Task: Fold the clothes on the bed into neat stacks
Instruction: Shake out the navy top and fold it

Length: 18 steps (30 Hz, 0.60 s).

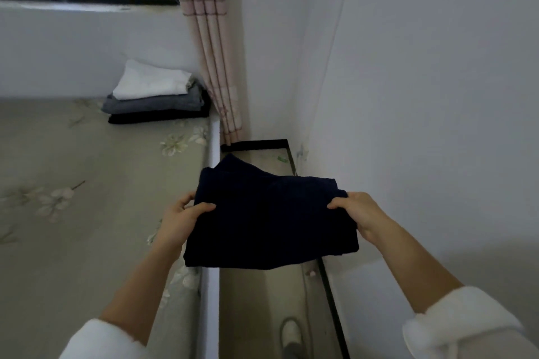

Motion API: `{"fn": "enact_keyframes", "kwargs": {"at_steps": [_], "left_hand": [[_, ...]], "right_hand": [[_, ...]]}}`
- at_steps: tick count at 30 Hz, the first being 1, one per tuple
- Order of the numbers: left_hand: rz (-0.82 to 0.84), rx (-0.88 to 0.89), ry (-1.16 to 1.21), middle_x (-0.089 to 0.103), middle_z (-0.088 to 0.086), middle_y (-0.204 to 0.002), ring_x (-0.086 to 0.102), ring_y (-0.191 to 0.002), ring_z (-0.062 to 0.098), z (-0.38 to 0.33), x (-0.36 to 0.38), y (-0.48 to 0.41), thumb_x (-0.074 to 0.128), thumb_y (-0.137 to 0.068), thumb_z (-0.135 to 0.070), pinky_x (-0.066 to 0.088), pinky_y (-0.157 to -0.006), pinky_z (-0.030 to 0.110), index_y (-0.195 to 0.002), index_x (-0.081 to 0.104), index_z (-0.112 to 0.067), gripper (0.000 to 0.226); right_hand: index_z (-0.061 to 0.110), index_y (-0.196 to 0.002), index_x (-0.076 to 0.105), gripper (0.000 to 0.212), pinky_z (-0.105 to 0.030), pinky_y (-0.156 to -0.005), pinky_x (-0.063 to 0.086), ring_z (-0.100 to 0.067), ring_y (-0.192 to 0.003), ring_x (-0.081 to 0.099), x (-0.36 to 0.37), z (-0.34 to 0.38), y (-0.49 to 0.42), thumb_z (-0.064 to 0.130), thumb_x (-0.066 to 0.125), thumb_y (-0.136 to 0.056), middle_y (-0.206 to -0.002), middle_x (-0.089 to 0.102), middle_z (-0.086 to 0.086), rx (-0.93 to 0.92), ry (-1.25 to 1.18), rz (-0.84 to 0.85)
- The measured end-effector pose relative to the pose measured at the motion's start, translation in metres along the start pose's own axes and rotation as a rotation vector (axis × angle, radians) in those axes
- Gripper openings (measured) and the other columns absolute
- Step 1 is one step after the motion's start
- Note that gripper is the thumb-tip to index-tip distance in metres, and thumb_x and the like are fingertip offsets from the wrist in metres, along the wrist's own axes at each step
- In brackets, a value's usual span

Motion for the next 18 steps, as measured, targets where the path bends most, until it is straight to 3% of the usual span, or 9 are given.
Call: {"fn": "enact_keyframes", "kwargs": {"at_steps": [3, 11, 18], "left_hand": [[-0.063, 0.004, 0.006, 0.073, 0.003, -0.089, 0.072, -0.071, 0.018, -0.016, 0.008, -0.039, 0.069, -0.082, -0.017, 0.051, -0.051, 0.023, -0.098, 0.065, -0.027, 0.02], [-0.179, -0.014, 0.032, 0.072, 0.005, -0.09, 0.071, -0.065, 0.013, -0.073, 0.02, -0.167, 0.068, -0.084, -0.013, 0.05, -0.047, 0.019, -0.098, 0.064, -0.024, 0.019], [-0.318, -0.006, 0.063, 0.072, 0.001, -0.088, 0.071, -0.07, 0.015, -0.111, -0.005, -0.264, 0.068, -0.083, -0.014, 0.051, -0.053, 0.023, -0.095, 0.065, -0.027, 0.018]], "right_hand": [[0.005, -0.097, 0.069, 0.019, -0.031, -0.066, 0.055, -0.028, -0.087, 0.067, 0.01, 0.033, -0.054, 0.006, 0.068, -0.079, -0.094, 0.072, -0.013, -0.026, 0.015, 0.06], [0.007, -0.097, 0.069, 0.017, -0.024, -0.054, 0.052, -0.025, -0.083, 0.067, 0.037, 0.131, -0.207, 0.006, 0.068, -0.08, -0.093, 0.071, -0.012, -0.04, 0.063, 0.182], [0.007, -0.092, 0.068, 0.013, -0.031, -0.067, 0.053, -0.027, -0.085, 0.065, 0.101, 0.219, -0.316, 0.006, 0.067, -0.079, -0.092, 0.07, -0.011, -0.067, 0.135, 0.264]]}}
Point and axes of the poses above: each hand's wrist, its own y-axis away from the middle knuckle, its own x-axis out of the palm, z = x × y, the point moved 3 cm from there along -y, towards the middle knuckle
